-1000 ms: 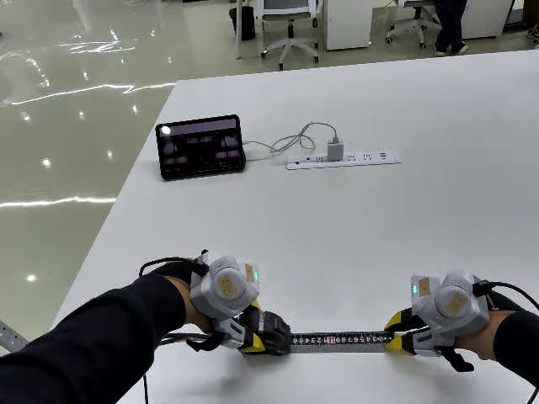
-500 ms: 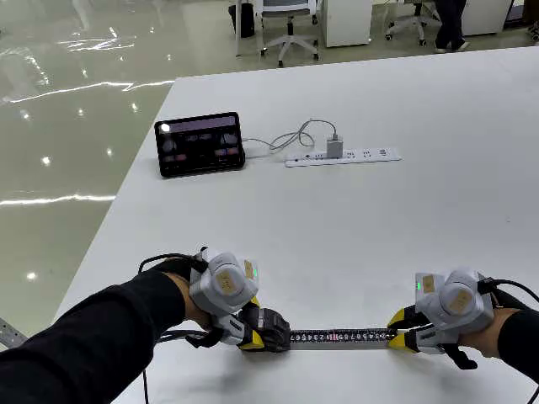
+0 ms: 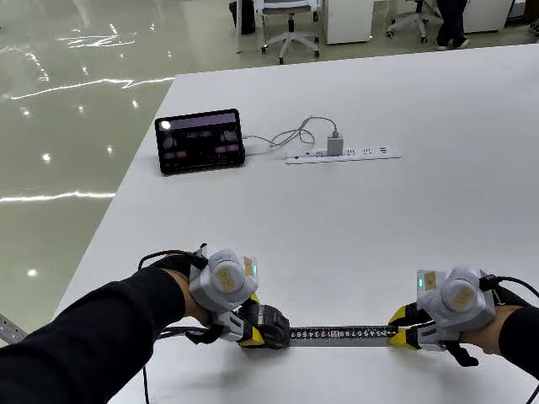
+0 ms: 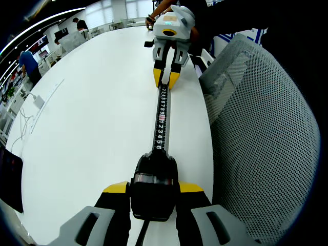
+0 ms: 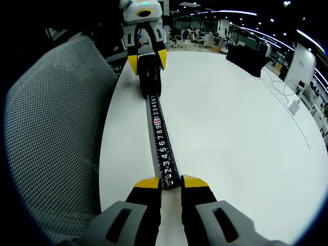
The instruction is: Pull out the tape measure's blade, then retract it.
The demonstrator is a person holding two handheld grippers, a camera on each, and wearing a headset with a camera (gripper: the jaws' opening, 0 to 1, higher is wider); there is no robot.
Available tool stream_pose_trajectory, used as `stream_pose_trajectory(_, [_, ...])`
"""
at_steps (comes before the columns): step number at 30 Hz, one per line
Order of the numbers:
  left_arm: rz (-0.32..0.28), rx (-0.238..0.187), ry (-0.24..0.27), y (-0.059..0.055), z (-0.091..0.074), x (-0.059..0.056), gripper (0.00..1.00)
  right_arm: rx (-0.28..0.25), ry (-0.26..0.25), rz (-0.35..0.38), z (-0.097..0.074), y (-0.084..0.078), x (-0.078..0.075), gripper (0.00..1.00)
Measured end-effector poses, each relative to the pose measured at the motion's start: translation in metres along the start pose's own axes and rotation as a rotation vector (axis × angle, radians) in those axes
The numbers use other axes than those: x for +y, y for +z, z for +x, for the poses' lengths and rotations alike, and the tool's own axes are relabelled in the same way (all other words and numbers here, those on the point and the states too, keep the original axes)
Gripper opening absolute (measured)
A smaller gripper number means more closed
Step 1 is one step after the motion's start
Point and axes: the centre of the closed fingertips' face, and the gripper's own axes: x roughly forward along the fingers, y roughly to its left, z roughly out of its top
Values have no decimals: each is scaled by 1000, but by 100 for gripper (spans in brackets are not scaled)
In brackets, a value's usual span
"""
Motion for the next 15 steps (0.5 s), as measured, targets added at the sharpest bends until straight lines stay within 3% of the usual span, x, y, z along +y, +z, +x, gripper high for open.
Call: stream_pose_trajectory(15, [-1,-3,0,0,0,0,29,9,-2,0,-3,-4,-1,9])
